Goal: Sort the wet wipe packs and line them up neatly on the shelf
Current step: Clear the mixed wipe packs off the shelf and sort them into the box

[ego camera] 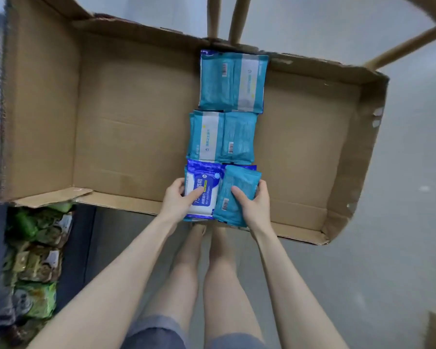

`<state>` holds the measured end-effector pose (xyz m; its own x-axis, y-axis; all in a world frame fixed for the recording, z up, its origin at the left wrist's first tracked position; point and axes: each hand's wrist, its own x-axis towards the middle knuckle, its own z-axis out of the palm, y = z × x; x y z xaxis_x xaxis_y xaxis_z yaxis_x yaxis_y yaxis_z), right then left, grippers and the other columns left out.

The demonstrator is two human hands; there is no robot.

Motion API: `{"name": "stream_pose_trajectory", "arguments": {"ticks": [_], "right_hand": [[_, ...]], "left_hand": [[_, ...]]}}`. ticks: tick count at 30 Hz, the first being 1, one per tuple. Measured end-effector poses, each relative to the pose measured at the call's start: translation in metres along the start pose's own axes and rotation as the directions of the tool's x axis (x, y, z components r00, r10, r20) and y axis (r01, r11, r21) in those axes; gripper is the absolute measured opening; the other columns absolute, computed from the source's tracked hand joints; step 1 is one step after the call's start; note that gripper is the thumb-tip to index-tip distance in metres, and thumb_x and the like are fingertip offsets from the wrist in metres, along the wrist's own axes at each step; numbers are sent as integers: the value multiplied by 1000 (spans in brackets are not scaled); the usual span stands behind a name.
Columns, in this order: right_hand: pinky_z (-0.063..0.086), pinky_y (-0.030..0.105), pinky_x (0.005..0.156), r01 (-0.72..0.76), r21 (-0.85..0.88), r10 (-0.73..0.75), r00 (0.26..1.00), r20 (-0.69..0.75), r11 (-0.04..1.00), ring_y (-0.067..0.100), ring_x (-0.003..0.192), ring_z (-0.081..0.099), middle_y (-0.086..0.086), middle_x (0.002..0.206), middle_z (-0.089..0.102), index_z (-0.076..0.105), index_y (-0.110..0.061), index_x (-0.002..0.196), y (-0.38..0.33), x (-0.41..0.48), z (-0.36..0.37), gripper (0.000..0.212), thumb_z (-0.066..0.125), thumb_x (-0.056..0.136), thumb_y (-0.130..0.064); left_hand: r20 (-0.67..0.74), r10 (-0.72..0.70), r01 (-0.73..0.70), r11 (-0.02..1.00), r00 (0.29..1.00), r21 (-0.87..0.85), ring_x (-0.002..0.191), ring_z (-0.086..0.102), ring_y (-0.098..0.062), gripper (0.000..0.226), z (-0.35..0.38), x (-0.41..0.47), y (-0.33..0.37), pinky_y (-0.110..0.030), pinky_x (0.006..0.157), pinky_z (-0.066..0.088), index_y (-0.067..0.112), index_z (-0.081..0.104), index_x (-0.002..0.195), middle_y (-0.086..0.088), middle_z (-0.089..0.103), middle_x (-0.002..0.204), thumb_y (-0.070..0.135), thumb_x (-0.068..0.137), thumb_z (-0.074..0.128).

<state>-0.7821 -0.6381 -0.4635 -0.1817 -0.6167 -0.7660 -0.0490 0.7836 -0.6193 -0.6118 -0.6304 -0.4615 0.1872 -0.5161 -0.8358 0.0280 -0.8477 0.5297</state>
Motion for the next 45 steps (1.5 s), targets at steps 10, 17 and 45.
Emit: {"name": "stream_pose_trajectory", "arguments": {"ticks": [10, 17, 45], "right_hand": [[25, 28, 107, 96, -425, -129, 990, -49, 900, 14, 120, 31, 6, 132, 35, 34, -16, 143, 52, 52, 18, 66, 65, 88, -34], [35, 49, 106, 111, -516, -93, 994, 62, 849, 22, 130, 42, -1, 145, 43, 19, -20, 148, 54, 56, 15, 79, 49, 85, -57], [37, 32, 90, 850, -523, -486, 484, 728, 63, 28, 110, 50, 9, 120, 57, 57, -8, 120, -117, -199, 34, 31, 55, 95, -25]], "left_hand": [[-142, 274, -169, 849, 951, 501, 118, 40, -21, 43, 25, 51, -56, -19, 94, 27, 2, 43, 129, -10, 36, 130, 22, 93, 57], [-64, 171, -125, 885, 983, 448, 126, 43, -18, 57, 19, 59, -65, -38, 105, 36, 19, 26, 146, -2, 46, 139, 38, 96, 47], [-438, 535, -320, 820, 722, 474, 104, 56, -21, 28, -108, -256, -1, -39, 93, 44, 13, 59, 120, -2, 62, 111, 25, 95, 53]]}}
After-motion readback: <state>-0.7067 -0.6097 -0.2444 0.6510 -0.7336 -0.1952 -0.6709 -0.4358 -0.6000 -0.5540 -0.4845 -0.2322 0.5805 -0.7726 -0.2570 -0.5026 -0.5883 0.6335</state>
